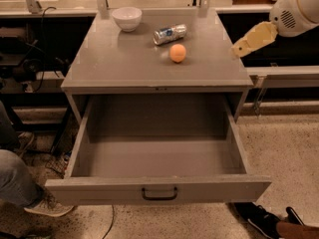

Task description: Place orange into top drawer

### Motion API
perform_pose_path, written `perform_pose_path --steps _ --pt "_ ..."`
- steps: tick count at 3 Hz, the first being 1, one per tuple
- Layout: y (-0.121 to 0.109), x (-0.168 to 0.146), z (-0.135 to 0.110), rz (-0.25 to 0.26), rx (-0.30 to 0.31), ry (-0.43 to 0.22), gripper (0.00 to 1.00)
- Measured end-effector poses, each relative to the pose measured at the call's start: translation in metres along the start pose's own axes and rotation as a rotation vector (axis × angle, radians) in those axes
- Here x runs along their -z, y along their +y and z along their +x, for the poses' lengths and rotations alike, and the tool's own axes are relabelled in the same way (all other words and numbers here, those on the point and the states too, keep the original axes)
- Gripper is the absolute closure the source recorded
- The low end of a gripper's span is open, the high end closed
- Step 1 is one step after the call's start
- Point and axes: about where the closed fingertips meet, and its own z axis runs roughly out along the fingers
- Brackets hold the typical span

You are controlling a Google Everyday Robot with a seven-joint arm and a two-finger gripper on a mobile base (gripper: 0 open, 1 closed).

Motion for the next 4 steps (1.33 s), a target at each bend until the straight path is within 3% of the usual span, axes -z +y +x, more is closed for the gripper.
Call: perform_pose_path --steps 1,2,3,4 --pt "0.000 0.000 0.000 -0.001 0.004 0.000 0.00" --pt "0.002 -0.018 -0.001 0.010 -0.037 -0.013 0.00" --pt "0.009 -0.065 -0.017 0.017 -0.118 -0.050 0.00" --pt "0.026 -0.105 -0.039 -0.003 -0.138 -0.084 0.00"
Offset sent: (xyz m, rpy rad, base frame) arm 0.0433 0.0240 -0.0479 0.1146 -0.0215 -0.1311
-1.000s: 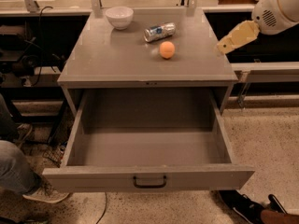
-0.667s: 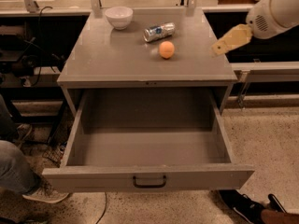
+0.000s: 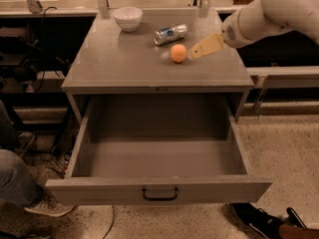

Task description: Place orange into top drawer

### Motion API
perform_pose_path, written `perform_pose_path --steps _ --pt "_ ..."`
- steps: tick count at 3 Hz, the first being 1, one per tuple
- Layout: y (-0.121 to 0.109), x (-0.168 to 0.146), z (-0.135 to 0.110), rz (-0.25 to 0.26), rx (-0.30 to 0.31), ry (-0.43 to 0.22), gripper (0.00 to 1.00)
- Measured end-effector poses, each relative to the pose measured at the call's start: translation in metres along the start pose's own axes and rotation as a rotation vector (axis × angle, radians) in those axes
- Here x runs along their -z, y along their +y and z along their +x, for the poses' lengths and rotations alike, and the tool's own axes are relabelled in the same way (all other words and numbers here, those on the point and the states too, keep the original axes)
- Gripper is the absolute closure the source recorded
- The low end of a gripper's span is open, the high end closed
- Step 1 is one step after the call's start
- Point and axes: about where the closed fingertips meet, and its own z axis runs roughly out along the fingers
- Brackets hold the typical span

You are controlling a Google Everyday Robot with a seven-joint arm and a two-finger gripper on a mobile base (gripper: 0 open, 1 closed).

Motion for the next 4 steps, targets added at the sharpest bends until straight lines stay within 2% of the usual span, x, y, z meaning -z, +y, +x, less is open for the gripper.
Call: perform_pose_path --steps 1,2,3,4 --pt "0.030 -0.036 -0.020 -0.020 0.026 -0.034 0.00" --pt "0.049 -0.064 -0.034 -0.036 0.034 -0.052 0.00" --pt "0.051 -0.097 -0.044 -0.028 0.003 -0.065 0.00" --pt "0.044 -0.115 -0.042 -0.020 -0.034 -0.063 0.00"
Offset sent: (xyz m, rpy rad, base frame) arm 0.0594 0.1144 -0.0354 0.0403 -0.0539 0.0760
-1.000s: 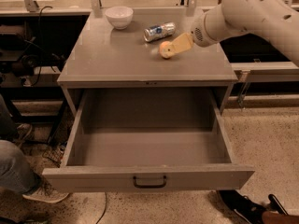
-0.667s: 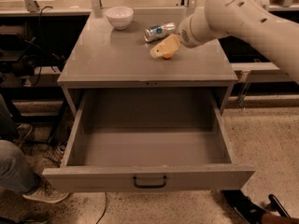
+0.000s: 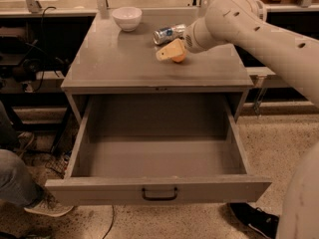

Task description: Place orange into top drawer

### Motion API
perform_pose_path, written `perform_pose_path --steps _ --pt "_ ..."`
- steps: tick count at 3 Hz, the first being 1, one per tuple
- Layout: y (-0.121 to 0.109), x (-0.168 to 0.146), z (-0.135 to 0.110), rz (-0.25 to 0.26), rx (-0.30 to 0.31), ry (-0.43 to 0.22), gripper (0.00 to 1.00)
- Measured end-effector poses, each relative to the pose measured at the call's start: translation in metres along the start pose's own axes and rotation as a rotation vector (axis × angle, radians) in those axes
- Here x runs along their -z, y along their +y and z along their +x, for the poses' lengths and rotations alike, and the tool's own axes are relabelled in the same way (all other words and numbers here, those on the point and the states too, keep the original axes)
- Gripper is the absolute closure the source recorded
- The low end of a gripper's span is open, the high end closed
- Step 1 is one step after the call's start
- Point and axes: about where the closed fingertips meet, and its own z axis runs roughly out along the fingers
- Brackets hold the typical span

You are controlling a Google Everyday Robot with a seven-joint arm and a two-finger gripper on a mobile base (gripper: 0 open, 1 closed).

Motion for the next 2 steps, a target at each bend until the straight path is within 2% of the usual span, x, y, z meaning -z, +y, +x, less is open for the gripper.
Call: perform_pose_path --steps 1,2 --pt "-0.0096 -0.0156 0.0099 0.000 -0.054 0.009 0.00" --pt "-0.0109 -0.0223 0.0133 -0.005 -0.071 0.013 0.00"
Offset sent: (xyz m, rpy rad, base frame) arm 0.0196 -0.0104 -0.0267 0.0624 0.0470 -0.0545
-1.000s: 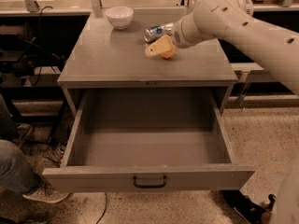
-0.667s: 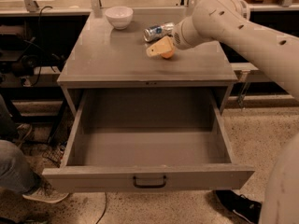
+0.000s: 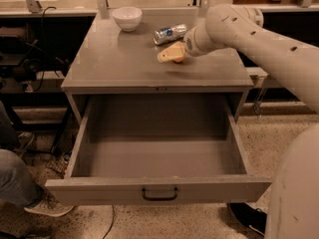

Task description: Place orange into top drawer

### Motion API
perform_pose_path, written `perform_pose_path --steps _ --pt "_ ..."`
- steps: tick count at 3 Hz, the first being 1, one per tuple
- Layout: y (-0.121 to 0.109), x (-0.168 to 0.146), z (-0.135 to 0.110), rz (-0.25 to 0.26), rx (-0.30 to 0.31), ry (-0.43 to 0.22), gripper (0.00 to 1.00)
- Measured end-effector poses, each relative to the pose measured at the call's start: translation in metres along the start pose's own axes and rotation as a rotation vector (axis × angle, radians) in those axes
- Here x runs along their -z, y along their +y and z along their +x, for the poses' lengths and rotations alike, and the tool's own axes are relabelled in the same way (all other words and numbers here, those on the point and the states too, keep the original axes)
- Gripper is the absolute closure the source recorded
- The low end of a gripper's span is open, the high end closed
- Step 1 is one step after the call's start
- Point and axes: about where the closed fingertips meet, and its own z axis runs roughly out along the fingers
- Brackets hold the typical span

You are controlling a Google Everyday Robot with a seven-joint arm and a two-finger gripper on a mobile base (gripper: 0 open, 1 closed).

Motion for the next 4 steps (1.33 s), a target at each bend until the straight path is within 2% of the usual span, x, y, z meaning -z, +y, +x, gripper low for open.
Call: perform_pose_path --steps 1,2,4 --pt "-0.0003 -0.0036 0.0027 -0.005 -0.012 0.003 0.05" --pt "0.0006 -0.0065 0.0048 -0.014 -0.023 0.001 0.20" --pt "0.0060 -0.0017 0.0022 -0.037 -0.037 -0.027 0.66"
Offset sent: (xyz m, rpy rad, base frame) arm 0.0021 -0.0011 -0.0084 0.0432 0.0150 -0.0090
